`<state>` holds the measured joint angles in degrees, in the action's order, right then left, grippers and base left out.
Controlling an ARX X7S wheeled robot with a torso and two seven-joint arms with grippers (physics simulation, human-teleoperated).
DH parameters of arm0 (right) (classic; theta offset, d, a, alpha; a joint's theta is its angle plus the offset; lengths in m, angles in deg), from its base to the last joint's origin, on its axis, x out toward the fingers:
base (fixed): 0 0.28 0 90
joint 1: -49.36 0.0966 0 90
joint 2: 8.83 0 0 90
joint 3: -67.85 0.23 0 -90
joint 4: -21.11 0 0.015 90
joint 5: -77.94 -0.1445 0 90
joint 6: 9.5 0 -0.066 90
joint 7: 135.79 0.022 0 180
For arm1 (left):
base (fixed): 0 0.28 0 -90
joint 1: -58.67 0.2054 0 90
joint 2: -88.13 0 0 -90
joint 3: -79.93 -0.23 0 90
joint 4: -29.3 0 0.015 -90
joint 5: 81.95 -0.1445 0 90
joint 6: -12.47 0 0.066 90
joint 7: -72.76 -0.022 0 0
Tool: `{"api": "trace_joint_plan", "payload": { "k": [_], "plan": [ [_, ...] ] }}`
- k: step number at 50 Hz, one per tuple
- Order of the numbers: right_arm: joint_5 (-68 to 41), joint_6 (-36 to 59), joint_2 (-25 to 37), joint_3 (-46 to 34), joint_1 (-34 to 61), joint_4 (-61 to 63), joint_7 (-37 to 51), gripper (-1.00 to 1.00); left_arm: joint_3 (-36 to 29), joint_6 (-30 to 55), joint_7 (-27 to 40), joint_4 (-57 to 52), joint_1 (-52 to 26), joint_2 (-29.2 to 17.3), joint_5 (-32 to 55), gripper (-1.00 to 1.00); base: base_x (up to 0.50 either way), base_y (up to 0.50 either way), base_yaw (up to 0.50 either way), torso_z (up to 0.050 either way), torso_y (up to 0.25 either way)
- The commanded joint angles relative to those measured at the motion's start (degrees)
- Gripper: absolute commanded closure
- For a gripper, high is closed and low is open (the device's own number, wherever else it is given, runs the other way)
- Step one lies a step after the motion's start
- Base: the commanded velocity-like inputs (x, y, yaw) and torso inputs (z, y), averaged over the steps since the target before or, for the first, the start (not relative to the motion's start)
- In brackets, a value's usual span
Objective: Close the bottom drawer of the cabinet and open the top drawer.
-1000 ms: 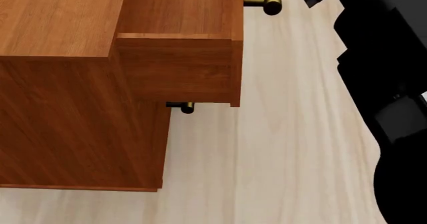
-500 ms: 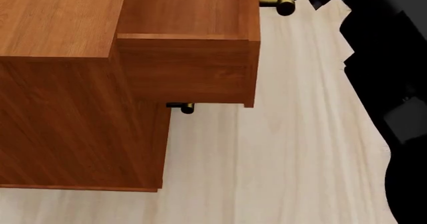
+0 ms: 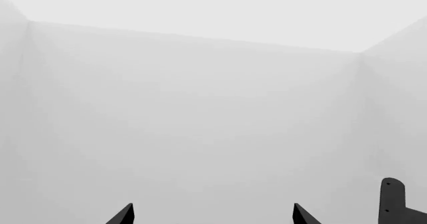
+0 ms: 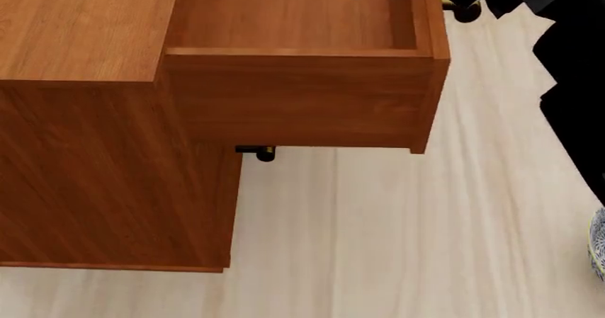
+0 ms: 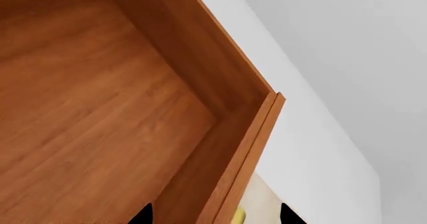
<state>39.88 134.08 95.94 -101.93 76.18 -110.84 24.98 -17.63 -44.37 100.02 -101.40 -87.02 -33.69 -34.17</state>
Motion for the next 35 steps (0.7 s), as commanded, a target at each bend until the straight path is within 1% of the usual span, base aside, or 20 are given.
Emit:
{"api": "trace_joint_plan", "payload": {
  "k": [1, 19, 35],
  "plan": [
    [-6.0, 4.0, 3.1, -3.5, -4.8, 2.3, -3.3, -1.0, -0.2, -0.5, -0.1, 0.2, 0.3, 0.1, -0.2, -1.0, 0.0, 0.0, 0.0, 0.0, -0.009],
    [-6.7, 8.1, 7.8, -3.9, -4.4, 7.3, -1.4, -1.0, -0.2, -0.6, 0.3, 0.0, 0.3, 0.1, 0.2, -1.0, 0.0, 0.0, 0.0, 0.0, -0.004],
    [-6.3, 9.8, 10.8, -4.6, -3.8, 8.5, -1.0, -1.0, -0.4, -0.9, 0.2, 0.4, 0.2, 0.1, 0.1, -1.0, -0.01, 0.0, -0.01, 0.0, -0.001]
  ]
}}
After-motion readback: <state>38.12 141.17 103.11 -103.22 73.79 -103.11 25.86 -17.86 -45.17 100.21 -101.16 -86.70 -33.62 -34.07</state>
